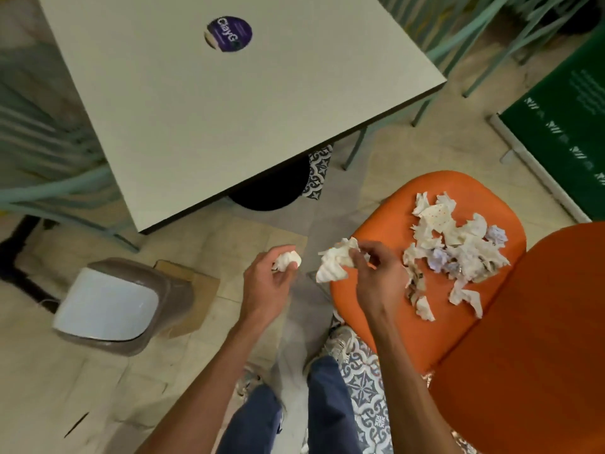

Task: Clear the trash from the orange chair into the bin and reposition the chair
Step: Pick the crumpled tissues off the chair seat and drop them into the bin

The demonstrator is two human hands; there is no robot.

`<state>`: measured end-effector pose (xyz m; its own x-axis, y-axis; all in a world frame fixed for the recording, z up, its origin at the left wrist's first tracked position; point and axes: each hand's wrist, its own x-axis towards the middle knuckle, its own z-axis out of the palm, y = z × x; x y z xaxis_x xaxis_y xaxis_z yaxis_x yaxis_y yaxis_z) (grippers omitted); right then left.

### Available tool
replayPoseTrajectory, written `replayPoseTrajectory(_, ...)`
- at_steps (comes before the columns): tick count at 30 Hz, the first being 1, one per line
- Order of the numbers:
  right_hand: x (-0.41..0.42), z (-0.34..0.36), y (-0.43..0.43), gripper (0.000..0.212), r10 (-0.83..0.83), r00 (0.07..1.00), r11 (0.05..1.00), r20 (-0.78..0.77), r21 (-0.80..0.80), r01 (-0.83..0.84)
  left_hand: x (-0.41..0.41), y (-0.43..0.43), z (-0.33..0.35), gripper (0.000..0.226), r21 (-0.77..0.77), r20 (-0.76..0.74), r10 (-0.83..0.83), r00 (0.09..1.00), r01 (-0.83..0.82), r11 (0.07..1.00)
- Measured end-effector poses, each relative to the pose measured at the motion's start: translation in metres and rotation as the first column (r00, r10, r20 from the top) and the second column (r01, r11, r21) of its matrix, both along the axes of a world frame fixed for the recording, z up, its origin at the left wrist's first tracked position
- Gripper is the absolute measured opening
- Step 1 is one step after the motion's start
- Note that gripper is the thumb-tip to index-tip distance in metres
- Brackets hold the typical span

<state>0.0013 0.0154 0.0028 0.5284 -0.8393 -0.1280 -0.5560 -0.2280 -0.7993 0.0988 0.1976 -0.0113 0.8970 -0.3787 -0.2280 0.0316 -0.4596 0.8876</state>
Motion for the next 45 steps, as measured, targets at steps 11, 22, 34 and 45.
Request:
replayPoseTrajectory(11, 0.096, 0.035, 0.191, 0.013, 0.382, 0.915, 0.907, 0.127, 0.136, -0.398, 0.031, 0.206, 0.022, 0.029, 0.071, 0.063, 0.377, 0.924, -0.381, 0.922)
replayPoseTrajectory(22, 0.165, -0.01, 0.325, 0.01, 0.651, 0.75, 0.727, 0.118, 0.187, -0.661, 0.026, 0.33, -0.007, 0.032, 0.086, 0.129, 0.604, 0.786, -0.616, 0.783)
replayPoseTrajectory(34, 0.179, -0.09, 0.389, 0.018, 0.807, 0.586, 0.587, -0.065, -0.013, -0.81, 0.029, 0.356, -0.04, 0.034, 0.103, 0.103, 0.606, 0.788, -0.615, 0.782)
replayPoseTrajectory(45, 0.195, -0.14, 0.413, 0.044, 0.901, 0.225, 0.241, -0.371, -0.003, -0.971, 0.034, 0.354, -0.051, 0.036, 0.263, 0.199, 0.395, 0.897, -0.437, 0.86)
